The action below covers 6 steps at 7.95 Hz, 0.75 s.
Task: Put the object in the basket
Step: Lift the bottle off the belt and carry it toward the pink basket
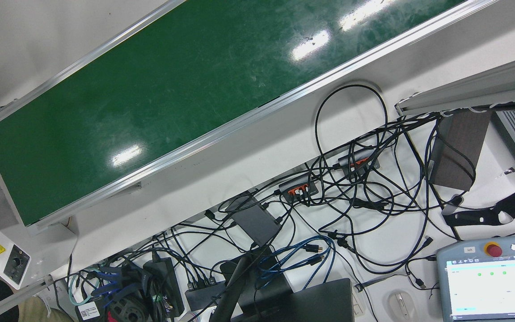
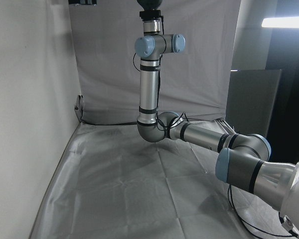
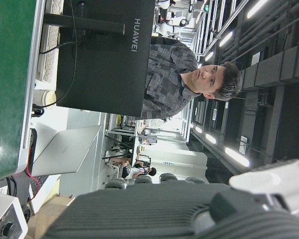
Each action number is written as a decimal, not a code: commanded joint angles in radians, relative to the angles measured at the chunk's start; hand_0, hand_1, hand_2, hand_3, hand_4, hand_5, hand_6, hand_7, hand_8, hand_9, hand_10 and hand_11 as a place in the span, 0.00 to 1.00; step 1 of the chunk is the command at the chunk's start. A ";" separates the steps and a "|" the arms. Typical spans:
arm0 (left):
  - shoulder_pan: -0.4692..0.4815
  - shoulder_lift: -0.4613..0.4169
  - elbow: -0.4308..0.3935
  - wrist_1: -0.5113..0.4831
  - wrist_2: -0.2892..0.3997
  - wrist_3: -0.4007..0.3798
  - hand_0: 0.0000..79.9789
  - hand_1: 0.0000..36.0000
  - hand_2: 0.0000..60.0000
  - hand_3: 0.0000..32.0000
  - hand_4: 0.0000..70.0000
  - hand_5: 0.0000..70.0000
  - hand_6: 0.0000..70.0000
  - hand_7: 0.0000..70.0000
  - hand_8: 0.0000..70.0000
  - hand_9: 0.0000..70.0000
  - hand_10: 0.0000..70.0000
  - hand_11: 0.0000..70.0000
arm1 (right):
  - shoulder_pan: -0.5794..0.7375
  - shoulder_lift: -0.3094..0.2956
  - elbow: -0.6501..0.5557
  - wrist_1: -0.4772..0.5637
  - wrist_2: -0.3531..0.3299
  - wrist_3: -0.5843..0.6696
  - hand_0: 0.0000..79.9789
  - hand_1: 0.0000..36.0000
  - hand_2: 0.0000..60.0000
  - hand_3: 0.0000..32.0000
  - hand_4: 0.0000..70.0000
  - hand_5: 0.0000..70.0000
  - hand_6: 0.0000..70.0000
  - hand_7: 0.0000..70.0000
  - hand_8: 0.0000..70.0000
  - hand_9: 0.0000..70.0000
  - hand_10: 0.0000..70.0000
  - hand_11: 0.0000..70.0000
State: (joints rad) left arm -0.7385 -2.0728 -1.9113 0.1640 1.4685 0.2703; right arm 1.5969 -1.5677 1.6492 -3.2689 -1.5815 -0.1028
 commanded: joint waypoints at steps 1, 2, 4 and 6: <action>0.102 0.075 -0.106 0.023 0.001 0.039 0.68 0.81 1.00 0.00 0.56 1.00 0.80 1.00 1.00 1.00 1.00 1.00 | 0.000 0.000 0.000 0.000 0.000 0.000 0.00 0.00 0.00 0.00 0.00 0.00 0.00 0.00 0.00 0.00 0.00 0.00; 0.137 0.077 -0.120 0.023 0.001 0.079 0.69 0.81 1.00 0.00 0.56 1.00 0.78 1.00 1.00 1.00 1.00 1.00 | 0.000 0.000 0.000 0.000 0.000 0.000 0.00 0.00 0.00 0.00 0.00 0.00 0.00 0.00 0.00 0.00 0.00 0.00; 0.208 0.108 -0.184 0.052 -0.001 0.142 0.71 0.80 1.00 0.00 0.55 1.00 0.76 1.00 0.98 1.00 1.00 1.00 | 0.000 0.002 0.000 0.000 0.000 0.000 0.00 0.00 0.00 0.00 0.00 0.00 0.00 0.00 0.00 0.00 0.00 0.00; 0.272 0.199 -0.253 0.060 -0.004 0.193 0.73 0.67 0.92 0.00 0.56 1.00 0.68 0.98 0.90 1.00 1.00 1.00 | 0.000 0.000 0.000 0.000 0.000 0.000 0.00 0.00 0.00 0.00 0.00 0.00 0.00 0.00 0.00 0.00 0.00 0.00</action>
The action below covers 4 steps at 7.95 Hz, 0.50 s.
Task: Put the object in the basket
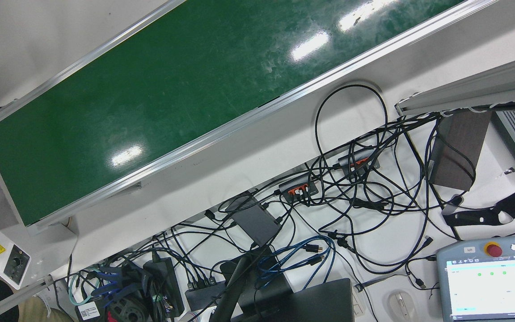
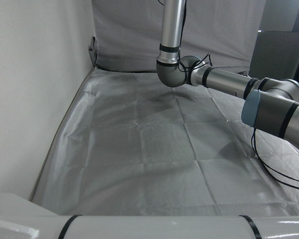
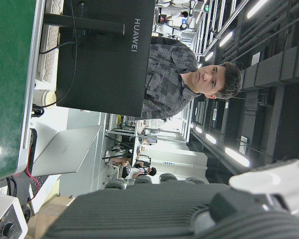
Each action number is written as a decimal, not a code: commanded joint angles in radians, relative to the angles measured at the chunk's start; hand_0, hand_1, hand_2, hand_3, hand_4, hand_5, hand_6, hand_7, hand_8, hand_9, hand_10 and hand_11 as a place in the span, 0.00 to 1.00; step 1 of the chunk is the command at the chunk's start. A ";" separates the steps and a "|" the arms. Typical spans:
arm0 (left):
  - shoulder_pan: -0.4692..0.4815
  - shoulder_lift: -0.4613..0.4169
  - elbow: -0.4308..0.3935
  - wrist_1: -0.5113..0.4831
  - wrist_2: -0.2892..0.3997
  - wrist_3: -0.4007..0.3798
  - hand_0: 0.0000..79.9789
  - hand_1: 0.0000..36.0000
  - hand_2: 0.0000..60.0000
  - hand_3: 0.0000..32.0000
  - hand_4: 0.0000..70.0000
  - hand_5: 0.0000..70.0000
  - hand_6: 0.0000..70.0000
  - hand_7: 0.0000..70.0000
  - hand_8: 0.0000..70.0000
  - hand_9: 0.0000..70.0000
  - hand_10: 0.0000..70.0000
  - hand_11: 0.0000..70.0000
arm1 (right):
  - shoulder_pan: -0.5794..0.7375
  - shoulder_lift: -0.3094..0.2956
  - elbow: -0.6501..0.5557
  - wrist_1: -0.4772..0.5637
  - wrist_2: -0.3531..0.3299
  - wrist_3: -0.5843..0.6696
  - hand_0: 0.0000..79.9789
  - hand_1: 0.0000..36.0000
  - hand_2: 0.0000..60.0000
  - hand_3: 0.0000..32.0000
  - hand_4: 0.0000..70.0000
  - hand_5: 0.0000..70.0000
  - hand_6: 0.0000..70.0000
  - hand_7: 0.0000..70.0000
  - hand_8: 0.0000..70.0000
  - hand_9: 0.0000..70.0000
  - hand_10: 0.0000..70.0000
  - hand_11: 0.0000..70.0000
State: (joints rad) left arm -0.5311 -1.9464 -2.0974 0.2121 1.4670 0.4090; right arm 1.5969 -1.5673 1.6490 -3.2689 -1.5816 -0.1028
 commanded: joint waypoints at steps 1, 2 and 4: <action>0.074 0.075 -0.073 0.057 -0.001 0.079 0.74 0.52 0.39 0.00 0.53 1.00 0.56 0.85 0.76 1.00 0.98 1.00 | 0.000 0.000 0.000 0.000 0.000 0.000 0.00 0.00 0.00 0.00 0.00 0.00 0.00 0.00 0.00 0.00 0.00 0.00; 0.103 0.075 -0.072 0.067 0.001 0.088 0.71 0.33 0.00 0.00 0.47 0.93 0.36 0.65 0.57 0.78 0.79 1.00 | 0.000 0.000 0.000 0.000 0.000 0.000 0.00 0.00 0.00 0.00 0.00 0.00 0.00 0.00 0.00 0.00 0.00 0.00; 0.100 0.148 -0.130 0.064 0.022 0.085 0.67 0.09 0.00 0.00 0.29 0.75 0.19 0.46 0.33 0.49 0.52 0.74 | 0.000 0.000 0.000 0.000 0.000 0.000 0.00 0.00 0.00 0.00 0.00 0.00 0.00 0.00 0.00 0.00 0.00 0.00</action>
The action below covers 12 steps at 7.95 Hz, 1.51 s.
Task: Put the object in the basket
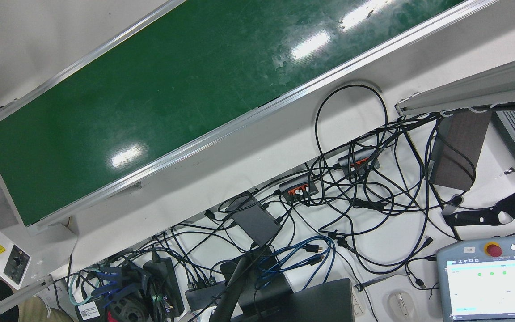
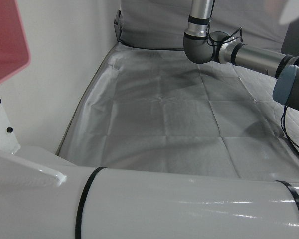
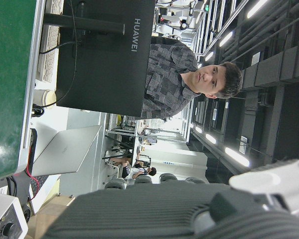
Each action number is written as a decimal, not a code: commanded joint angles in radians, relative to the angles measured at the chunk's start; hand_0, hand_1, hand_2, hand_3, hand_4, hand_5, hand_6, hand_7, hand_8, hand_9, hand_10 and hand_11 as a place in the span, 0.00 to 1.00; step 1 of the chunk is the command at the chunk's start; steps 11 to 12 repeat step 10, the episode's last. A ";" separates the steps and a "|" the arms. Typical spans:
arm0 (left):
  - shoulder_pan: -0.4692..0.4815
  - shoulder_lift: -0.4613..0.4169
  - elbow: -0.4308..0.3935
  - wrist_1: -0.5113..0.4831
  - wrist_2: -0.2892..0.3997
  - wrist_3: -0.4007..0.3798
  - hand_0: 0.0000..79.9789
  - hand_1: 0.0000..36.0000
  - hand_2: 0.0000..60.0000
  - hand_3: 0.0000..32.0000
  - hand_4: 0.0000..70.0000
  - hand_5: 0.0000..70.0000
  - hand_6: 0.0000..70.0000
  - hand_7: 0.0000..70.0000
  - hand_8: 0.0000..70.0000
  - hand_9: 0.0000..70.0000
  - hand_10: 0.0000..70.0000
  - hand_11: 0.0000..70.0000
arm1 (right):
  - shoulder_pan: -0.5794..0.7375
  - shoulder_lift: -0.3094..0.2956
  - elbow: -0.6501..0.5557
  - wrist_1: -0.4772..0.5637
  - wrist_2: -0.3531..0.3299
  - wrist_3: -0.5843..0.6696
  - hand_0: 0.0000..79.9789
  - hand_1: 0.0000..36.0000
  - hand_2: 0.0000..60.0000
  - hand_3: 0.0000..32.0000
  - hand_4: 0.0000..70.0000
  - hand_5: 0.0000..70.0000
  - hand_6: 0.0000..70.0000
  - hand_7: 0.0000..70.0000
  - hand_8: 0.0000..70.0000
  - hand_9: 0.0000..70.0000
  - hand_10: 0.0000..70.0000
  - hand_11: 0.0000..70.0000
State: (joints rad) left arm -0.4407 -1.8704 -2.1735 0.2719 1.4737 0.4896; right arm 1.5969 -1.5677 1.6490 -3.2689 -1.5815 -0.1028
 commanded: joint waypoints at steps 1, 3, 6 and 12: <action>0.010 0.124 -0.101 -0.016 0.011 0.007 0.68 0.09 0.00 0.00 0.21 0.65 0.13 0.36 0.25 0.37 0.43 0.64 | 0.000 0.000 -0.002 0.000 0.000 0.000 0.00 0.00 0.00 0.00 0.00 0.00 0.00 0.00 0.00 0.00 0.00 0.00; 0.025 0.132 -0.098 -0.046 0.007 0.013 0.69 0.22 0.00 0.00 0.15 0.20 0.00 0.05 0.05 0.05 0.15 0.23 | 0.000 0.000 -0.002 0.000 0.000 0.000 0.00 0.00 0.00 0.00 0.00 0.00 0.00 0.00 0.00 0.00 0.00 0.00; 0.027 0.131 -0.097 -0.053 0.001 0.038 0.76 0.42 0.00 0.11 0.09 0.07 0.00 0.03 0.02 0.00 0.05 0.11 | 0.000 0.000 -0.002 0.000 0.000 0.000 0.00 0.00 0.00 0.00 0.00 0.00 0.00 0.00 0.00 0.00 0.00 0.00; 0.013 0.134 -0.106 -0.065 0.002 0.026 0.76 0.24 0.00 0.09 0.09 0.14 0.00 0.04 0.05 0.06 0.09 0.15 | 0.000 0.000 -0.002 0.000 0.000 0.000 0.00 0.00 0.00 0.00 0.00 0.00 0.00 0.00 0.00 0.00 0.00 0.00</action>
